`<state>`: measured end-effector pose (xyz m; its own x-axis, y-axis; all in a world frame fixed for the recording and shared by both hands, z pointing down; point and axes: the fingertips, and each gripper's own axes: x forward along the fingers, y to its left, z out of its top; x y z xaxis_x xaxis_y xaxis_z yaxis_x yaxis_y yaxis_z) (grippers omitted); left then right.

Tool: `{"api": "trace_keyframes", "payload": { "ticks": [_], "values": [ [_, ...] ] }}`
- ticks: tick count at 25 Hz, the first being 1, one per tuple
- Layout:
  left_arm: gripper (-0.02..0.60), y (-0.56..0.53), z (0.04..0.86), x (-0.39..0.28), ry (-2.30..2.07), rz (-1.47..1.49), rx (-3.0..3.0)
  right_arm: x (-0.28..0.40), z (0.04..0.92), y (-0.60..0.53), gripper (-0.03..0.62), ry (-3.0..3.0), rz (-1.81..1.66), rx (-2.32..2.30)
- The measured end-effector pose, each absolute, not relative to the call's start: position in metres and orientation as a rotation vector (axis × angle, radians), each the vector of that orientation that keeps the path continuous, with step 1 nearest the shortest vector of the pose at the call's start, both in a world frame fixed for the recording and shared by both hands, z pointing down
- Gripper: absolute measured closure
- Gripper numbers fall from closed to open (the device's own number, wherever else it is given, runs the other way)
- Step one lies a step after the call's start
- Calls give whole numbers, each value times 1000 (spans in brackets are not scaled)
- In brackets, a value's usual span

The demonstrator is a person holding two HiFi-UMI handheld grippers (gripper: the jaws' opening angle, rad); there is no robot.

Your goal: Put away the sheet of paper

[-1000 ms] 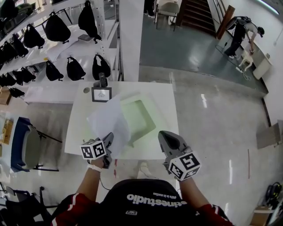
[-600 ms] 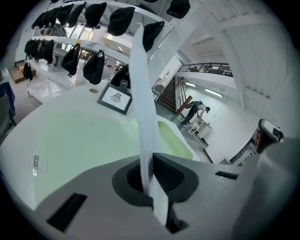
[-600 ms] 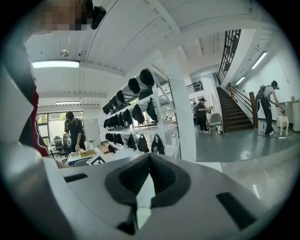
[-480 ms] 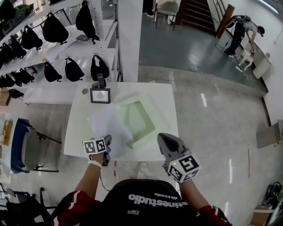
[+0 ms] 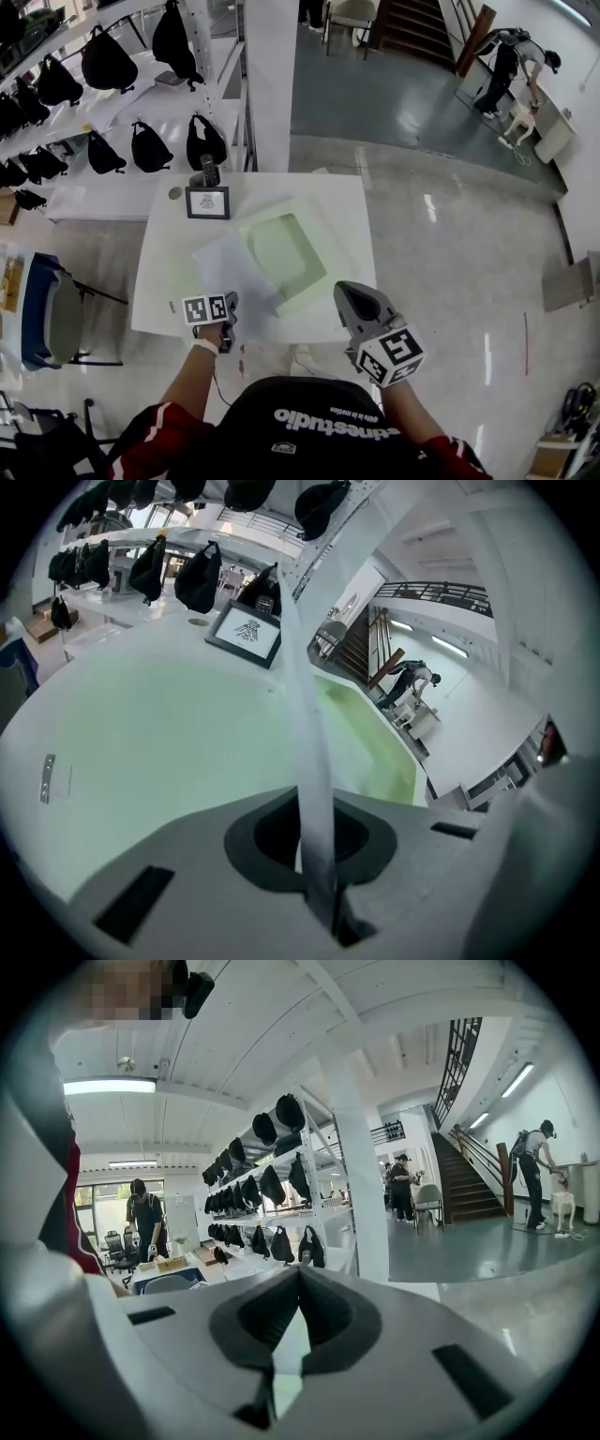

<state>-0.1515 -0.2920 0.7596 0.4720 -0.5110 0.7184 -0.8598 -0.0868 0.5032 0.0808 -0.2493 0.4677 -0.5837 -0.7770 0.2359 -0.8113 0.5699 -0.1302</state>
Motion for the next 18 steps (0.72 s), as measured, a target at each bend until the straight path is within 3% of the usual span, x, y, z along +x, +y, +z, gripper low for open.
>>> {"api": "trace_keyframes", "payload": {
  "ticks": [10,13,18],
  "values": [
    [568,-313,761,-139,-1184,476,1781,85,469,-259,589,-2646,340,1342],
    [441,-310,760,-144,-1194,530,1809,85,468,-259,589,-2647,342,1340],
    [410,-300,761,-159,-1200,549,1787,80,467,-258,589,-2658,346,1323]
  ]
}}
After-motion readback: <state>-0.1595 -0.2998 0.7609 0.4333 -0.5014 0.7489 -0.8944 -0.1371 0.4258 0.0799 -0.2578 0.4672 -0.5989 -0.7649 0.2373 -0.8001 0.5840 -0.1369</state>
